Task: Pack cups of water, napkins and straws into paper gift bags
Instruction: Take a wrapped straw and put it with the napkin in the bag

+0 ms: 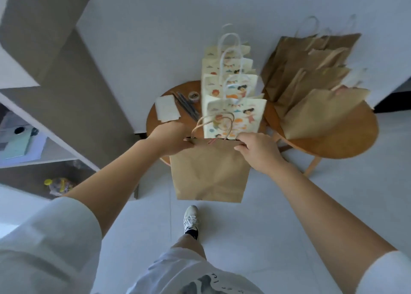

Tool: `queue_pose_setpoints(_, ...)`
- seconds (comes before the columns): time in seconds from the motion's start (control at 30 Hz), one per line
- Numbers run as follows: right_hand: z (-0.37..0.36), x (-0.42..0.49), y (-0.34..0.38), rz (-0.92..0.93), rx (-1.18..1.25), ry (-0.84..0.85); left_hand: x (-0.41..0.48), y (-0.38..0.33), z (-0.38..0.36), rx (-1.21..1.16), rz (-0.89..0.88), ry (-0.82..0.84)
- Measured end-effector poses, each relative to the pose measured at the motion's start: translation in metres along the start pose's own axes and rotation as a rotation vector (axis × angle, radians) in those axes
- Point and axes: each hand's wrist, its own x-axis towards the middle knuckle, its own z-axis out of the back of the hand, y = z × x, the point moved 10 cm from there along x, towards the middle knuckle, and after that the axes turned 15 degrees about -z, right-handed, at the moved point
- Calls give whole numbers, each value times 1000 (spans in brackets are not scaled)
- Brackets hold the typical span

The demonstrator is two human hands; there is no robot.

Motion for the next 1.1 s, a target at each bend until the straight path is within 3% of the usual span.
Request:
queue_pose_setpoints(0.3,78,-73,-175,-329,7,-113,98,-177,-10,81,-364,15)
queue_pose_setpoints(0.5,131,-72,-277,-489,-12,-158,179,-269,5,88,-550,-37)
queue_pose_setpoints(0.8,193,-11,-426,-605,11,-44,332,-372,11,-36,-668,64)
queue_pose_setpoints(1.1,237,65,-554,-649,49,-74,457,-444,31,-27,-683,71)
